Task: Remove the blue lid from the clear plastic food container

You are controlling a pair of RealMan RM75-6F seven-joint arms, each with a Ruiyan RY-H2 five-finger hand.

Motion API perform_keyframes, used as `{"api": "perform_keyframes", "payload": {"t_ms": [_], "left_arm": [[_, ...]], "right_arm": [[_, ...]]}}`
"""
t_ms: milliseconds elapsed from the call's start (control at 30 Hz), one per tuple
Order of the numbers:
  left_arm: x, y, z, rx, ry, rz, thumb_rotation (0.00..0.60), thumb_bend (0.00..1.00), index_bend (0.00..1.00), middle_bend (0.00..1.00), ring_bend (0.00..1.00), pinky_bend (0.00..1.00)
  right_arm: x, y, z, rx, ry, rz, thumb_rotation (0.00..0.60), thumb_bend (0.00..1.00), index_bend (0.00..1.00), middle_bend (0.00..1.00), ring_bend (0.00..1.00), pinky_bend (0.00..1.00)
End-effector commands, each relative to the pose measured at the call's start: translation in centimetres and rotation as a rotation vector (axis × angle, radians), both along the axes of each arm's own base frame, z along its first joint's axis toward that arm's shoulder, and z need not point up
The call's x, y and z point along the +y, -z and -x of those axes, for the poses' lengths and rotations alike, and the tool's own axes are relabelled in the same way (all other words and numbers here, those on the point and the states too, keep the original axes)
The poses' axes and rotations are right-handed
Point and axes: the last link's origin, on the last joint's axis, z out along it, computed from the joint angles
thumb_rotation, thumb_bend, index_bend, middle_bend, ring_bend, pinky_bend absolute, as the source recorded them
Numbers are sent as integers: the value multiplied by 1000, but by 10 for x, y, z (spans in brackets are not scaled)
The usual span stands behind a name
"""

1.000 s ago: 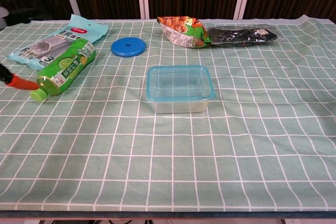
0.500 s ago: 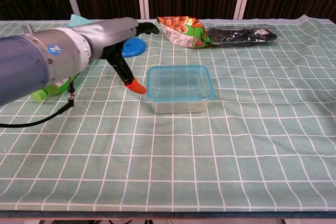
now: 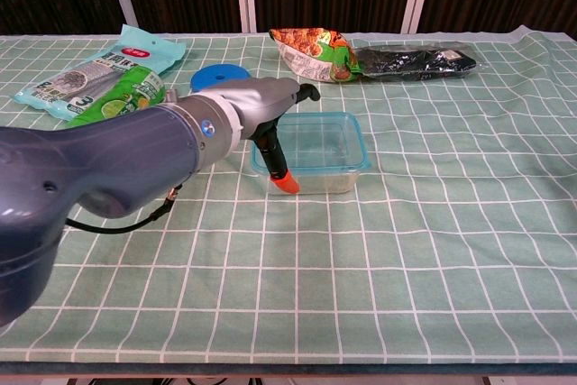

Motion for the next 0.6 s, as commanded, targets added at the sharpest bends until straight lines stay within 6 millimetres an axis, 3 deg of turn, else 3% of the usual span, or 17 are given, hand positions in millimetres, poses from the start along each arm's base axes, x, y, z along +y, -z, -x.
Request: {"api": "perform_keyframes", "payload": {"t_ms": [33,367,600], "left_arm": [[9,9,-8,3,11,-7,600,0,0,0,0,0],[37,5,-4,23,2,-44,600,0,0,0,0,0],[48,-4,9,72,-7,-55,600,0,0,0,0,0]], "right_arm": [[0,0,0,-4,3,-1,600,267,0,0,0,0],[0,1,0,-7,7,-4,600,266,0,0,0,0],[0,2,0,-10,10,-8,600,266,0,0,0,0]]}}
